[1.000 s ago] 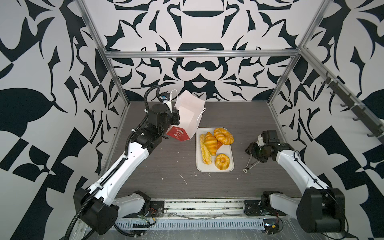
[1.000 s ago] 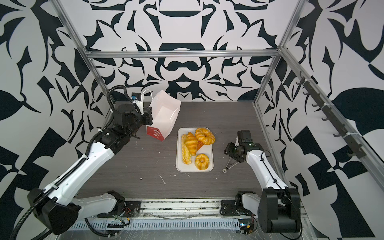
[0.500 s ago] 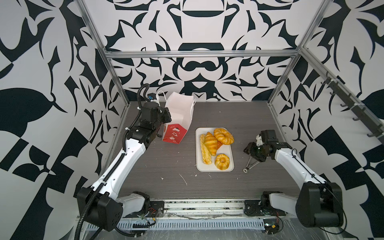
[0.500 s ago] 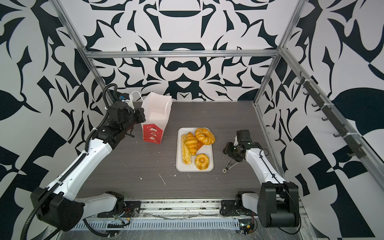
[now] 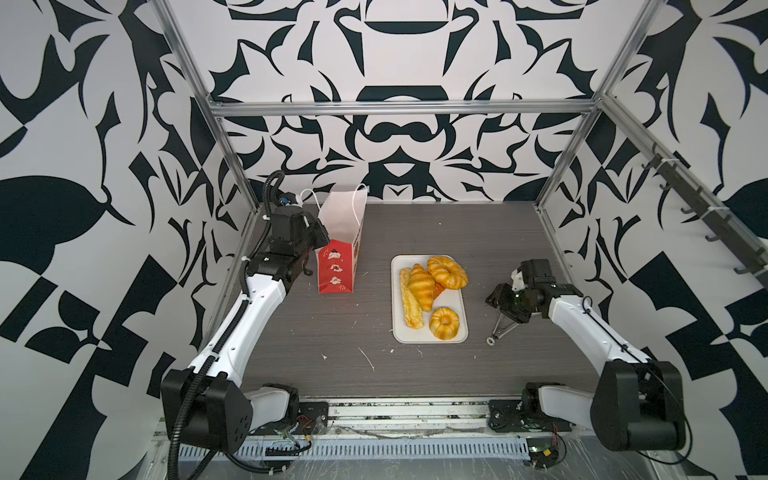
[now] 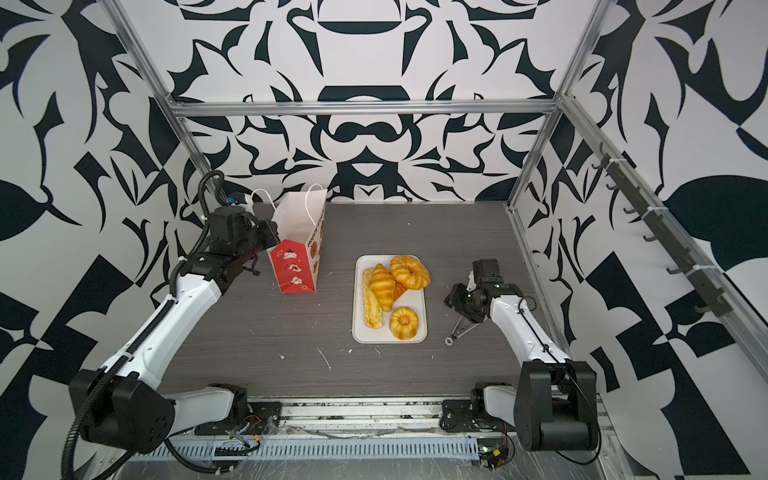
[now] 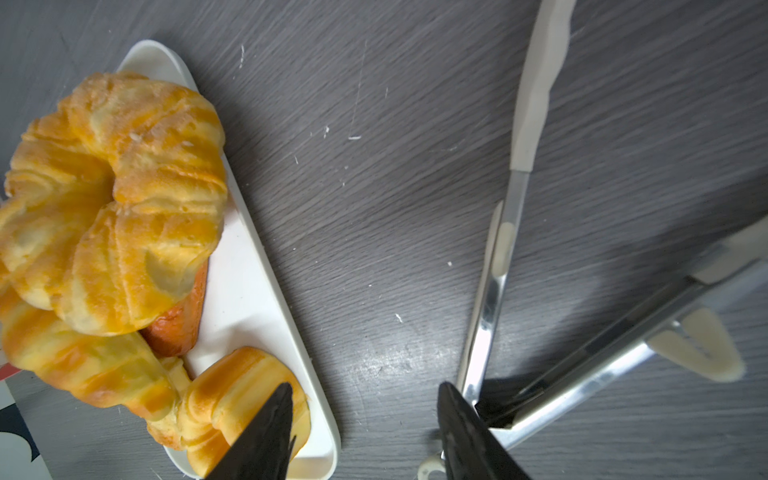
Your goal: Take the fake bread out of the paper bag
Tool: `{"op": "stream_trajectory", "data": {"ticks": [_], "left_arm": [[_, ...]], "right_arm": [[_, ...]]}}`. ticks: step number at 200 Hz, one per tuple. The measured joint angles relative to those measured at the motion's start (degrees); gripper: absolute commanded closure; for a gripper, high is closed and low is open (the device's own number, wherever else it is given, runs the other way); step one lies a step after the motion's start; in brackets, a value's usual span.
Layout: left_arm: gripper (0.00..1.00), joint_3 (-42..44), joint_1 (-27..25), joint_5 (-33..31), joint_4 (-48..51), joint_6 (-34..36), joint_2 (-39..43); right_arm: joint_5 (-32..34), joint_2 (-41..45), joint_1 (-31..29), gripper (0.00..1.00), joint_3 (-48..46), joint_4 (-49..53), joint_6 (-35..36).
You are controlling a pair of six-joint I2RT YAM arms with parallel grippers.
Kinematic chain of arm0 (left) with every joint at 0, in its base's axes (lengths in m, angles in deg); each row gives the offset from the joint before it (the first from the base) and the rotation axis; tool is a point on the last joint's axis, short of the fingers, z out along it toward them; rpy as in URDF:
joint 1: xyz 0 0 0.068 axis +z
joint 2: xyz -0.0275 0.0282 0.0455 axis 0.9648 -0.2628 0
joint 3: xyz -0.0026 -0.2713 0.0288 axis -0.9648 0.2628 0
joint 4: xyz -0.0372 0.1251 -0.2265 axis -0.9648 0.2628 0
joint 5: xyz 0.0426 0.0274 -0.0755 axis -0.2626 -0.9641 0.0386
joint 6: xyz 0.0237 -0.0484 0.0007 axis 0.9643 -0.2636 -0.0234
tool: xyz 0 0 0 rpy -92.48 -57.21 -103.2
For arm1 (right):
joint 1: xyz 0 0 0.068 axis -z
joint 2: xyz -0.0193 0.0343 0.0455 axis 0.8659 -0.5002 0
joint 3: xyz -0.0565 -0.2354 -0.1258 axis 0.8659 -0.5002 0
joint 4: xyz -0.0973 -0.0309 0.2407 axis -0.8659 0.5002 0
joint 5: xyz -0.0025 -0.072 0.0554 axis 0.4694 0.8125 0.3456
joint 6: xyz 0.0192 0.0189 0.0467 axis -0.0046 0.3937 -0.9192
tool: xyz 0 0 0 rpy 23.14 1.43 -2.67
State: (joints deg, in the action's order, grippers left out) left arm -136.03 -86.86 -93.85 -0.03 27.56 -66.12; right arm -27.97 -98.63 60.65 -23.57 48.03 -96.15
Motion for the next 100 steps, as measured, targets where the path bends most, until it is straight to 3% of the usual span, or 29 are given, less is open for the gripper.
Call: {"op": "stream_trajectory", "data": {"ticks": [16,43,100], "left_arm": [[0.53,0.8,0.2,-0.2,0.2,0.0,0.1],[0.37,2.4,0.3,-1.3,1.4,0.1,1.4],[0.19,2.4,0.4,-5.1,4.5,1.8,8.0]], "right_arm": [[-0.2,0.0,0.0,0.42,0.0,0.0,0.0],[-0.4,0.0,0.0,0.42,0.0,0.0,-0.2],[-1.0,0.0,0.0,0.42,-0.1,-0.2,-0.2]]}}
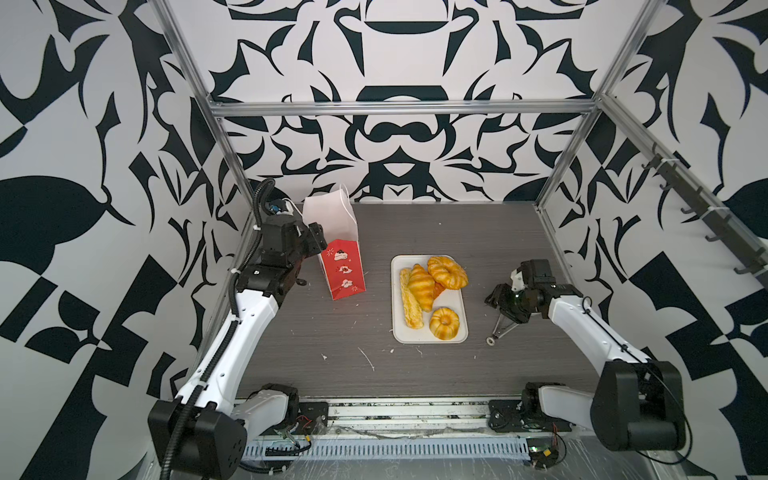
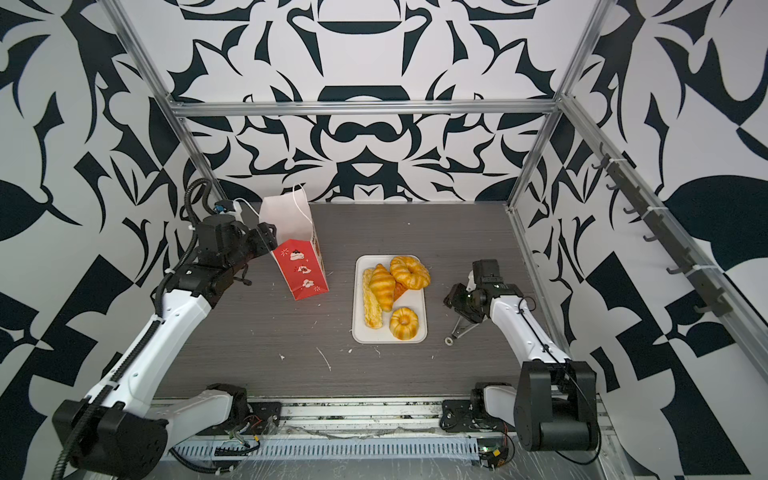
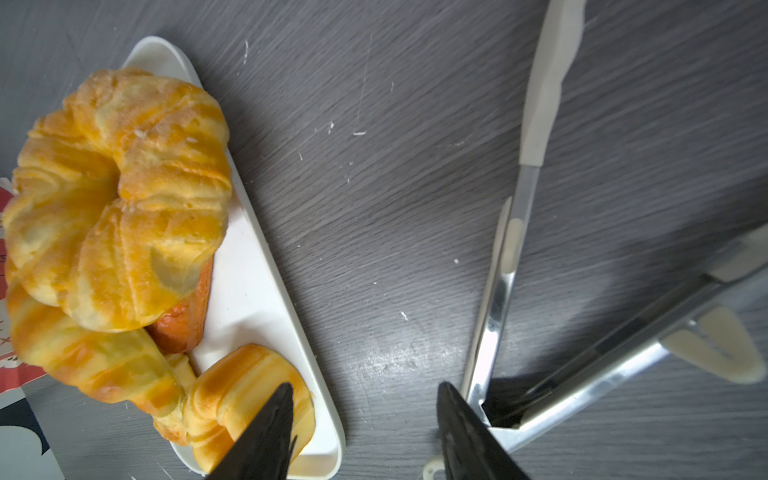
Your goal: Take the fake bread out of the paper bag
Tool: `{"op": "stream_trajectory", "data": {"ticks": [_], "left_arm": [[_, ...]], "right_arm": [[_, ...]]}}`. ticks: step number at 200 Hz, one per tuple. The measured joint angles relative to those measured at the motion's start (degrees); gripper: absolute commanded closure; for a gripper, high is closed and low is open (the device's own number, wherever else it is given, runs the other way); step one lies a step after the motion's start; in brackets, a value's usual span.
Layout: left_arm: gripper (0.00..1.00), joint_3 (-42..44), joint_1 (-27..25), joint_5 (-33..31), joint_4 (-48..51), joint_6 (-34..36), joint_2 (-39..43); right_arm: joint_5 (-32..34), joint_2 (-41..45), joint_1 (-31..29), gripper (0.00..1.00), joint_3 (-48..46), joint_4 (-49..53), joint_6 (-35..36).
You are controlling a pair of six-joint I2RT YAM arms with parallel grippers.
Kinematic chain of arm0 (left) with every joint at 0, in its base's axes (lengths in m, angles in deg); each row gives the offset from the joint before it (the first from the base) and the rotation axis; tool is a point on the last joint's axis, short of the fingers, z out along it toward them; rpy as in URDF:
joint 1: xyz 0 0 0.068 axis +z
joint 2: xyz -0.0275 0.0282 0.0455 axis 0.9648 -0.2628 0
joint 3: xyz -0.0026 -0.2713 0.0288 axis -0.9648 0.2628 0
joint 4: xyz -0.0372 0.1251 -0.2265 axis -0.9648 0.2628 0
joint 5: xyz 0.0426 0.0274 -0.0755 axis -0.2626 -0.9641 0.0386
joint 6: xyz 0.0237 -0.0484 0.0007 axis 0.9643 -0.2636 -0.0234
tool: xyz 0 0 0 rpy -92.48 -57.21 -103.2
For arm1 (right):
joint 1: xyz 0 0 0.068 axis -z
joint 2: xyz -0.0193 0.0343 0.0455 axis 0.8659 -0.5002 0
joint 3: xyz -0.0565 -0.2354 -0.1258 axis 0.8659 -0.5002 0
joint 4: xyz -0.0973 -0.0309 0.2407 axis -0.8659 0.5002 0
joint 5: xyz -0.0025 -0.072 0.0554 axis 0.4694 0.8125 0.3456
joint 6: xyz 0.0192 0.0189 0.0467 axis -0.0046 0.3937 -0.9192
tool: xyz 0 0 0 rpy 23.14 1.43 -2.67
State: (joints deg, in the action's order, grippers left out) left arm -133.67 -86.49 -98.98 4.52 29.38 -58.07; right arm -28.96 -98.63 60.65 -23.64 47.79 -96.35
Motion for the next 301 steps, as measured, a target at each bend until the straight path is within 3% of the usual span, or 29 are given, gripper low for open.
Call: {"op": "stream_trajectory", "data": {"ticks": [24,43,94,127,158,228,301], "left_arm": [[0.16,-1.2,0.0,-1.0,2.2,1.2,2.8],[0.08,-2.5,0.0,-2.1,4.4,2.3,5.1],[0.07,-3.1,0.0,-10.0,9.4,5.6,14.6],[0.08,5.6,0.0,-19.5,7.4,8.2,23.5],[0.09,17.0,0.0,-25.8,3.4,8.5,25.2],[0.07,40.1,0.0,-28.1,-16.9,11.5,23.8],[0.04,44.0,0.8,-24.8,-44.2,17.4,2.0]], "right_arm": [[-0.2,0.0,0.0,0.42,0.0,-0.4,0.0],[-0.4,0.0,0.0,0.42,0.0,-0.7,0.0],[-0.3,0.5,0.0,0.44,0.0,-1.8,0.8],[0.8,4.3,0.0,0.45,0.0,-4.4,3.1],[2.7,7.0,0.0,0.49,-0.3,-7.7,5.5],[6.1,12.3,0.0,0.51,-7.6,-18.4,6.0],[10.6,13.6,-0.4,0.52,-8.5,-22.2,7.6]]}}
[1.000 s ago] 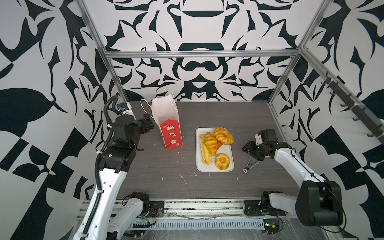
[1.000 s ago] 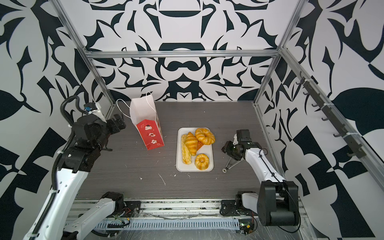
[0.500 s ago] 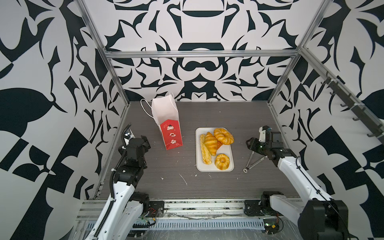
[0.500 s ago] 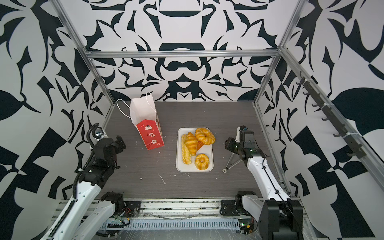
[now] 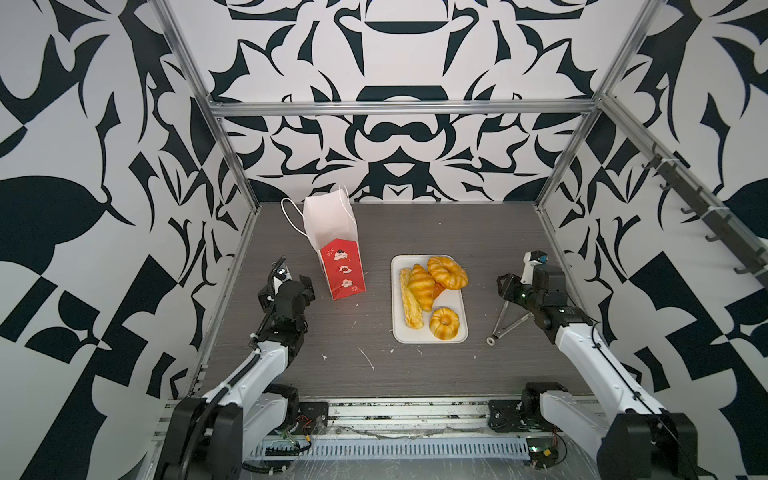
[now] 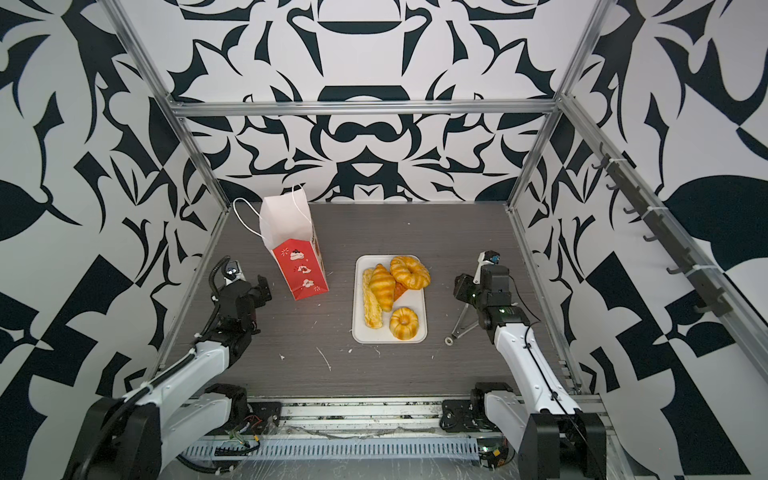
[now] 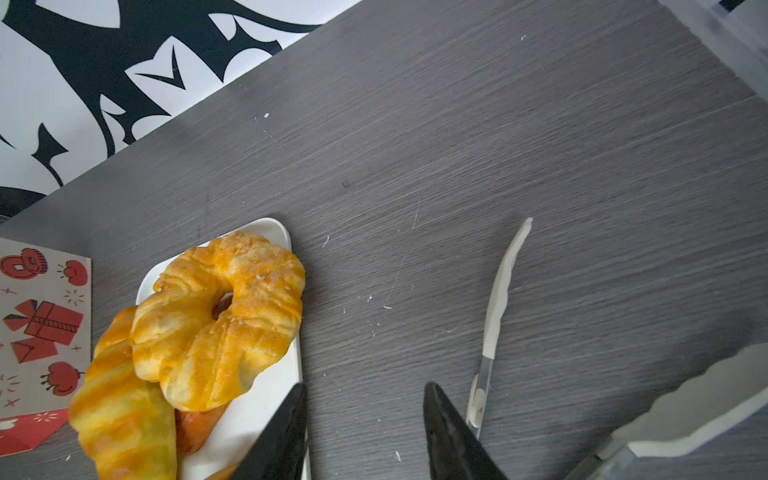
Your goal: Take the fake bread out of the paper bag
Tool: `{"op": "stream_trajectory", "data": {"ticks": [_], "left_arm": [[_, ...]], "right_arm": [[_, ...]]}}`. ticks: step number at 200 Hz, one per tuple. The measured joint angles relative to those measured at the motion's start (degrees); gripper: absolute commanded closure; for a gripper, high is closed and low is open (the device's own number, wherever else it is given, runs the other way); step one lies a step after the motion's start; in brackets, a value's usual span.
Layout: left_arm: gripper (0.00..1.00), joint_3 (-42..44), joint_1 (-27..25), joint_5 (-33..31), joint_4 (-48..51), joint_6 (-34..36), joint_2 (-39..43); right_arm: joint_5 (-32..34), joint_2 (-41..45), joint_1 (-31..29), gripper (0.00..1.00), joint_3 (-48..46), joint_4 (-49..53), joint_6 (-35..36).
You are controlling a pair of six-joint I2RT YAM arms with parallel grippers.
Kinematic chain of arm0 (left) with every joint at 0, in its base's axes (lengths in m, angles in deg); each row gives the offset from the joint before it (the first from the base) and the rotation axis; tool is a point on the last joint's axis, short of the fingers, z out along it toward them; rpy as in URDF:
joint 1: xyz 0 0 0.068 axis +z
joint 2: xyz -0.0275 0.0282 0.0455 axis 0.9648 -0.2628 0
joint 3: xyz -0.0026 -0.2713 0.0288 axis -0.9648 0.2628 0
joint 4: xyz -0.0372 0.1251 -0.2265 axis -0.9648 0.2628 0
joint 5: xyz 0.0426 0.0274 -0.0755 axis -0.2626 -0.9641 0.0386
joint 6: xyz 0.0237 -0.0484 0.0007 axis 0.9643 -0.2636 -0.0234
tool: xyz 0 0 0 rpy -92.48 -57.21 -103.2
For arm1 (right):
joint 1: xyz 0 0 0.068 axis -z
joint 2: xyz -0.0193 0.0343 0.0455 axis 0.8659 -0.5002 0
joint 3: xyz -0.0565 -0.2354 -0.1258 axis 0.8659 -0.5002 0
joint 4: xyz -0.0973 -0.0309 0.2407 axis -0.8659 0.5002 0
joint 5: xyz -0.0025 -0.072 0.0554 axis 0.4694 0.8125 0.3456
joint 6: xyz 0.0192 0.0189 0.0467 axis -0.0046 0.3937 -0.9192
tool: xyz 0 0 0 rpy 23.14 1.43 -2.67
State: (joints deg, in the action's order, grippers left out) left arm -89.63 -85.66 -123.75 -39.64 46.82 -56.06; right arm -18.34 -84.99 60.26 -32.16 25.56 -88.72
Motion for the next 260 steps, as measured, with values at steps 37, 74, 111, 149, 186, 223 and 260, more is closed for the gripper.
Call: {"op": "stream_trajectory", "data": {"ticks": [37,74,111,149,186,223,260], "left_arm": [[0.05,-3.0,1.7,4.3,-5.5,2.3,-9.7],[0.05,-4.9,5.0,8.6,-10.9,5.2,-12.6],[0.06,-7.1,7.4,12.0,-11.1,5.3,-14.1],[0.06,-7.1,7.4,13.1,-11.0,5.0,-13.5],[0.07,-3.9,7.4,13.3,-10.9,3.2,-8.7],[0.07,-2.7,7.4,13.9,-13.1,1.0,-11.8],[0.06,-2.8,7.4,13.9,-12.7,1.6,-16.0]], "right_arm": [[4.0,1.5,0.0,0.52,-2.1,-3.5,1.9],[9.3,1.4,-0.5,0.52,-6.6,-11.3,4.5],[15.0,-3.2,-0.8,0.5,-7.4,-17.6,8.5],[20.2,-7.8,-1.0,0.46,-7.4,-23.9,12.7],[22.4,-12.3,-3.2,0.0,-7.3,-26.6,15.8],[25.4,-18.3,-7.1,0.0,-7.3,-33.7,18.7],[28.5,-27.2,-9.0,0.0,-9.5,-46.3,21.4]]}}
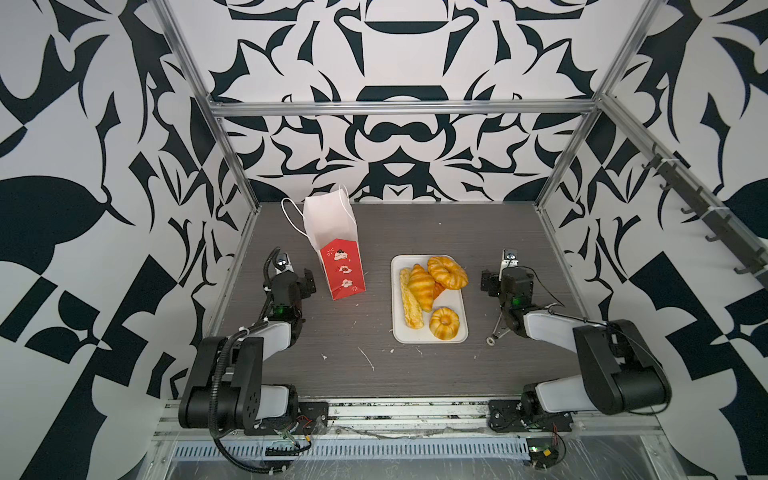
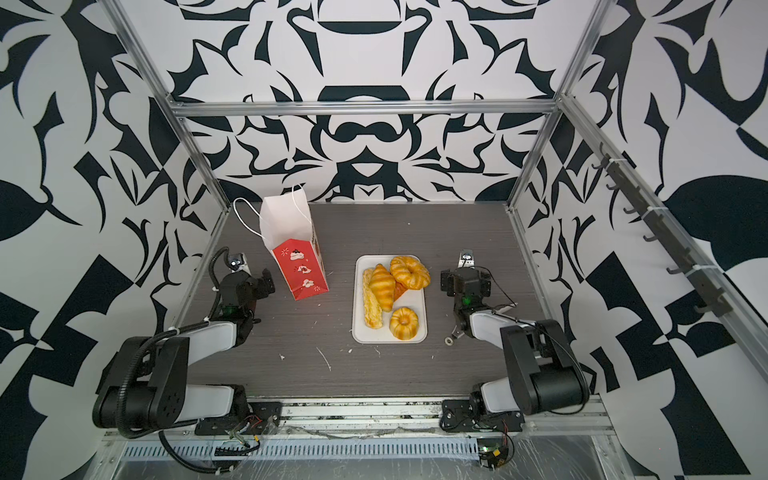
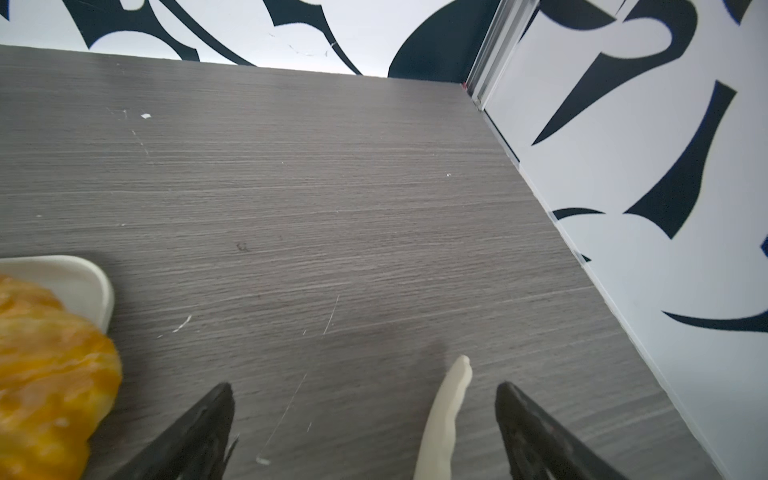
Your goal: Take the fake bread out of the paper bag
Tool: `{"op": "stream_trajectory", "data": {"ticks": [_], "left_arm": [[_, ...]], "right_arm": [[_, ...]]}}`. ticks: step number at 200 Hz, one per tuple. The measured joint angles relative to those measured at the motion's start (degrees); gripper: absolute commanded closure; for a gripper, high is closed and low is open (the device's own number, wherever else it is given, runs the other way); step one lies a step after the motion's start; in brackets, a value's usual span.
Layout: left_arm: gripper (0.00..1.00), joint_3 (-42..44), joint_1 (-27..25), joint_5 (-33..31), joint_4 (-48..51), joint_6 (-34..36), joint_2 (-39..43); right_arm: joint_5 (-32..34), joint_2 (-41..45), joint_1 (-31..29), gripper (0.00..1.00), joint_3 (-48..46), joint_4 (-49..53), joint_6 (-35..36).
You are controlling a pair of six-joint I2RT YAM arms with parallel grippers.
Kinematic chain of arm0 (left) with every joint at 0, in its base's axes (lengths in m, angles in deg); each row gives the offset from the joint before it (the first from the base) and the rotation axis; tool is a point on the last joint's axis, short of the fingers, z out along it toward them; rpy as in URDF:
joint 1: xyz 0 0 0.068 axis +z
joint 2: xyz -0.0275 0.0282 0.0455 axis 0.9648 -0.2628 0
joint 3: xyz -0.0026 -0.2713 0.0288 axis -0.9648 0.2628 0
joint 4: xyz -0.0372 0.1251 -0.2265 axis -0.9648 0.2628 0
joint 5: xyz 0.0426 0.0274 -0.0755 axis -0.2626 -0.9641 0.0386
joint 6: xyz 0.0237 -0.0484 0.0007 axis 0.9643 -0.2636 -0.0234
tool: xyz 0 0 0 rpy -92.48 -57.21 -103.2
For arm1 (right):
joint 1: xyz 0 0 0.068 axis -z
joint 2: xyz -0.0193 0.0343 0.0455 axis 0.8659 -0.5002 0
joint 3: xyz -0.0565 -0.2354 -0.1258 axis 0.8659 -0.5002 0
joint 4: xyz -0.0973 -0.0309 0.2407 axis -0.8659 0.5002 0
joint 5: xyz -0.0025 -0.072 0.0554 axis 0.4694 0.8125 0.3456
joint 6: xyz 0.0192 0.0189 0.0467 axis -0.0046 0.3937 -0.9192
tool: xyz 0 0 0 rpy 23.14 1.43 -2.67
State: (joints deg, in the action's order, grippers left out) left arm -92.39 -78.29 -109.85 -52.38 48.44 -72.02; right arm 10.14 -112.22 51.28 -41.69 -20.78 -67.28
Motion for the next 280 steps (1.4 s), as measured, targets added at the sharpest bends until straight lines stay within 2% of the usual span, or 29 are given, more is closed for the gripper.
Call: {"op": "stream_trajectory", "data": {"ticks": [23,62,110,146,152,156,160,280], "left_arm": [[0.05,0.0,0.0,0.0,-1.0,0.9,-0.5],[0.03,-0.7,0.7,0.2,-6.1,2.8,-5.5],[0.01,-0.8,4.4,2.0,-11.9,1.8,-11.1],[0.0,-0.6,4.7,2.3,-14.0,1.2,-11.3],[0.01,-0.5,4.7,2.4,-14.4,1.0,-11.3],[0.01,-0.5,4.7,2.6,-14.6,1.0,-11.3],[0.01,-0.5,4.7,2.7,-14.7,1.0,-11.3],[0.01,-0.1,4.7,3.5,-15.5,1.0,-11.3]], "right_arm": [[0.8,-4.5,-0.1,0.0,-2.4,-4.9,0.9],[1.7,-4.7,-0.1,0.0,-3.0,-9.1,1.4],[1.9,-6.1,-0.1,0.0,-3.8,-15.1,1.7],[1.9,-6.4,-0.1,0.0,-4.2,-15.9,1.9],[1.9,-6.4,-0.1,0.06,-4.3,-16.1,1.9],[1.9,-6.4,-0.2,0.01,-4.3,-16.3,2.2],[1.9,-6.4,-0.1,0.0,-4.3,-16.4,1.9],[1.9,-6.4,-0.2,0.0,-4.4,-16.9,2.3]]}}
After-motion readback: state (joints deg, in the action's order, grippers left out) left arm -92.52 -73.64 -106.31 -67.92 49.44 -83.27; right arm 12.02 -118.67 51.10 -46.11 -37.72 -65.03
